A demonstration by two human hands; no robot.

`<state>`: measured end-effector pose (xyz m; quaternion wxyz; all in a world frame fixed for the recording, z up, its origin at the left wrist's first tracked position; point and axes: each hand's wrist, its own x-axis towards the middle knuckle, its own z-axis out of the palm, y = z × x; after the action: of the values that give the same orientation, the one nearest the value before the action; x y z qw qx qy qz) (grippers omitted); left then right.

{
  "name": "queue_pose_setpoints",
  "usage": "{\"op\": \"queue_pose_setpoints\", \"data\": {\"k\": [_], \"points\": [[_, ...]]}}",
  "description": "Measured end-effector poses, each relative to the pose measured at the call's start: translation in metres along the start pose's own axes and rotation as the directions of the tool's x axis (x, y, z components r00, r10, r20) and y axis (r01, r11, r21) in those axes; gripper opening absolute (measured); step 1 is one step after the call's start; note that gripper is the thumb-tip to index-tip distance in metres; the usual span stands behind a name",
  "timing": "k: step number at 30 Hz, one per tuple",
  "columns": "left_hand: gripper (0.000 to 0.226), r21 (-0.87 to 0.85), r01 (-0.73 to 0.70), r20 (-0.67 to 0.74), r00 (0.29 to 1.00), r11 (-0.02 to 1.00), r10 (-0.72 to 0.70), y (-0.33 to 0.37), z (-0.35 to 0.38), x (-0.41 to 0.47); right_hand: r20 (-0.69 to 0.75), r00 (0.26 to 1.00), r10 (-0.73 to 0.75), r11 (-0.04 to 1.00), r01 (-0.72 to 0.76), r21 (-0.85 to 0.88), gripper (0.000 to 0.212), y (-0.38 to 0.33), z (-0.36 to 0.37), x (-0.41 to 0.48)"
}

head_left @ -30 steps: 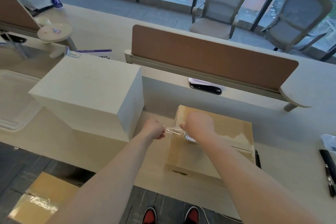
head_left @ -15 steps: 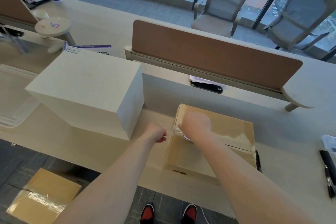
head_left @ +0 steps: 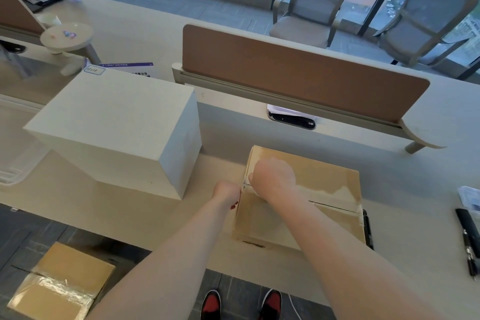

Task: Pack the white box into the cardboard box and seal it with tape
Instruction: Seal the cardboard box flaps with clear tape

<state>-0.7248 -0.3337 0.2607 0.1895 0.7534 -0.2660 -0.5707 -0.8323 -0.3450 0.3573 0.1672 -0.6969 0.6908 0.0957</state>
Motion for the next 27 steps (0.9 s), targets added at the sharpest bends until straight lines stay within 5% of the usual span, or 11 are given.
{"op": "queue_pose_setpoints", "data": {"k": [6, 11, 13, 15, 19, 27], "points": [[0.017, 0.310, -0.177, -0.124, 0.967, 0.934, 0.224, 0.010, -0.010, -0.027, -0.160, 0.977, -0.140, 0.987, 0.151, 0.057, 0.046, 0.010, -0.003, -0.007], [0.022, 0.351, -0.302, 0.088, 0.953, 0.887, 0.289, 0.027, -0.006, -0.054, -0.137, 0.987, -0.090, 0.941, 0.129, 0.314, 0.043, 0.032, -0.006, -0.005], [0.006, 0.325, -0.321, 0.158, 0.946, 0.890, 0.283, 0.025, -0.004, -0.060, -0.086, 0.996, -0.029, 0.868, 0.068, 0.492, 0.047, 0.048, -0.001, -0.006], [0.016, 0.310, -0.362, 0.198, 0.929, 0.879, 0.312, 0.021, -0.004, -0.061, -0.045, 0.999, -0.011, 0.752, 0.038, 0.659, 0.053, 0.059, 0.003, -0.009], [0.018, 0.338, -0.384, 0.194, 0.922, 0.859, 0.335, 0.015, -0.003, -0.060, -0.025, 0.999, -0.024, 0.641, 0.034, 0.767, 0.061, 0.066, 0.008, -0.012], [0.034, 0.447, -0.326, 0.152, 0.945, 0.833, 0.288, 0.013, 0.002, -0.055, -0.002, 1.000, -0.020, 0.867, 0.018, 0.499, 0.069, 0.111, -0.008, -0.005]]}}
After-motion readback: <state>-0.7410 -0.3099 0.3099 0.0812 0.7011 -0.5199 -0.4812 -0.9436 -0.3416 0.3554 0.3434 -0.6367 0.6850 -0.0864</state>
